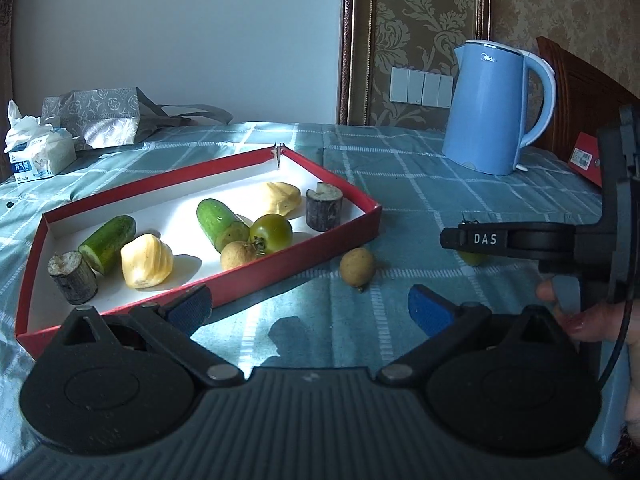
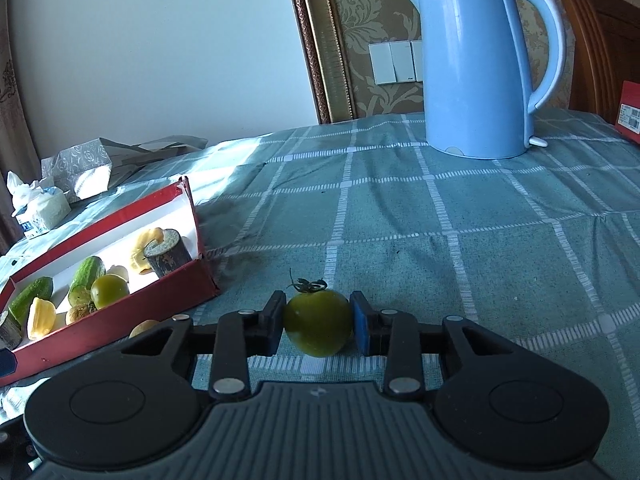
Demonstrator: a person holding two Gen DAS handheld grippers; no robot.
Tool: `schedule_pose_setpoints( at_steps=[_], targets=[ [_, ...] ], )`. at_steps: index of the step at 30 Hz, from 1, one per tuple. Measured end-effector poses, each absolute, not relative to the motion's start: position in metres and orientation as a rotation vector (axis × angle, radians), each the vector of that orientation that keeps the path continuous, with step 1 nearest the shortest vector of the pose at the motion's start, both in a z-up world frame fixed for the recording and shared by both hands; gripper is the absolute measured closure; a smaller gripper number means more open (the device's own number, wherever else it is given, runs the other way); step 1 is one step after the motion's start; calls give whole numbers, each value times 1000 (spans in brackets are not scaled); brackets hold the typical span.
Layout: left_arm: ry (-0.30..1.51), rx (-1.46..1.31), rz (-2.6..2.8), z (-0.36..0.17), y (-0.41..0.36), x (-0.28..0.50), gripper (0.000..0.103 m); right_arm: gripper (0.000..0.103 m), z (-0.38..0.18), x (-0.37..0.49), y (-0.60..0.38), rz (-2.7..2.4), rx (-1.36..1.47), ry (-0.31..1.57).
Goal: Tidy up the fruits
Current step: 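Grasp the green tomato on the table with the right gripper, then grasp the small yellow fruit with the left gripper while the right gripper holds the tomato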
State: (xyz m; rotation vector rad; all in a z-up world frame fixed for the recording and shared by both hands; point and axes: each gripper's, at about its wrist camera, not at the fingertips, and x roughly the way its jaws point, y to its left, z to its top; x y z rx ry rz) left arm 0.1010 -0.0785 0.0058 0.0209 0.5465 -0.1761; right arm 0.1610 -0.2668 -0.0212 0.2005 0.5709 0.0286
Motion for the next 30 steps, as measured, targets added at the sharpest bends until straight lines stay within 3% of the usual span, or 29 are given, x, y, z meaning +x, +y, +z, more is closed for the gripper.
schedule_pose_setpoints(
  at_steps=[4,15,21,24,30],
  targets=[
    [603,-15,-148,3,-92,118,5,69,-22,162,-274,18,227,576],
    [702,-72,-103,-8,-106,162,48,69,-23,162,-277,17,246,578],
    [673,-34,-86,-10,-114,167,56,69,-23,162,-277,17,247,577],
    [650,-13,-90,-13,-114,165,74,69,-23,162,-277,17,248,577],
    [634,-41,-118,-13,-101,155,79,69,-23,162,-277,18,248,578]
  ],
)
